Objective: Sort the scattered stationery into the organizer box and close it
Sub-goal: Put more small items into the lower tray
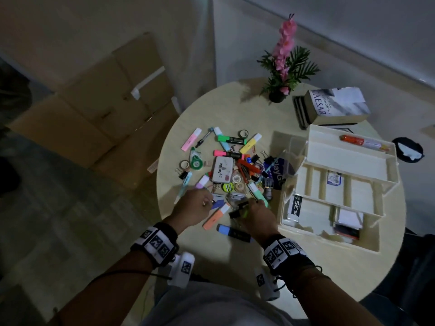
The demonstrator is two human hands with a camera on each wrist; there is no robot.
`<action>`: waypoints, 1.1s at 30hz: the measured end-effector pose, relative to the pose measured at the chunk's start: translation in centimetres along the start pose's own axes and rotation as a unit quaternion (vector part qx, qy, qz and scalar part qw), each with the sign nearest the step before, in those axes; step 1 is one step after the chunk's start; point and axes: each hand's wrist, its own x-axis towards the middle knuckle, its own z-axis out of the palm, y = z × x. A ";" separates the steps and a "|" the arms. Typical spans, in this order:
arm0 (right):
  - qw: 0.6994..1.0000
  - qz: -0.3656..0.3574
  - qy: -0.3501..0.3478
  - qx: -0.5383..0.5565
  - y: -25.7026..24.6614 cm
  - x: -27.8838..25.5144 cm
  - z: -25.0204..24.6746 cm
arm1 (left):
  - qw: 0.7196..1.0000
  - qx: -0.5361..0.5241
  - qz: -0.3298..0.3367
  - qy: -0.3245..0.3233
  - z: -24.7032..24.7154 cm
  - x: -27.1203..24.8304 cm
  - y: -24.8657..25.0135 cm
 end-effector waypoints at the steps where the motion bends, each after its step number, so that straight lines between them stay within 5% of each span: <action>1: 1.000 -0.001 0.003 0.000 0.1 0.2 0.2 | 1.000 -0.001 -0.001 0.023 -0.4 0.9 0.5; 4: 1.000 0.002 -0.007 -0.020 0.3 0.2 0.3 | 0.997 0.006 -0.036 0.066 -1.3 4.0 2.2; 12: 0.999 0.010 0.026 0.024 0.1 -1.8 0.8 | 0.991 0.069 -0.098 0.053 0.7 9.6 4.7; 17: 0.997 0.013 0.049 0.056 0.3 -1.6 1.4 | 0.988 -0.002 -0.135 0.073 1.4 10.5 4.7; 24: 0.995 -0.036 0.000 0.096 0.4 -4.1 -1.0 | 0.989 0.070 -0.126 0.044 1.3 10.4 5.3; 28: 0.964 0.001 0.063 0.257 2.4 -6.0 -3.0 | 0.988 0.018 -0.140 0.067 0.7 10.5 5.3; 33: 0.890 0.100 0.145 0.421 6.5 -7.7 -6.0 | 0.986 0.055 -0.142 0.061 -0.2 10.1 4.7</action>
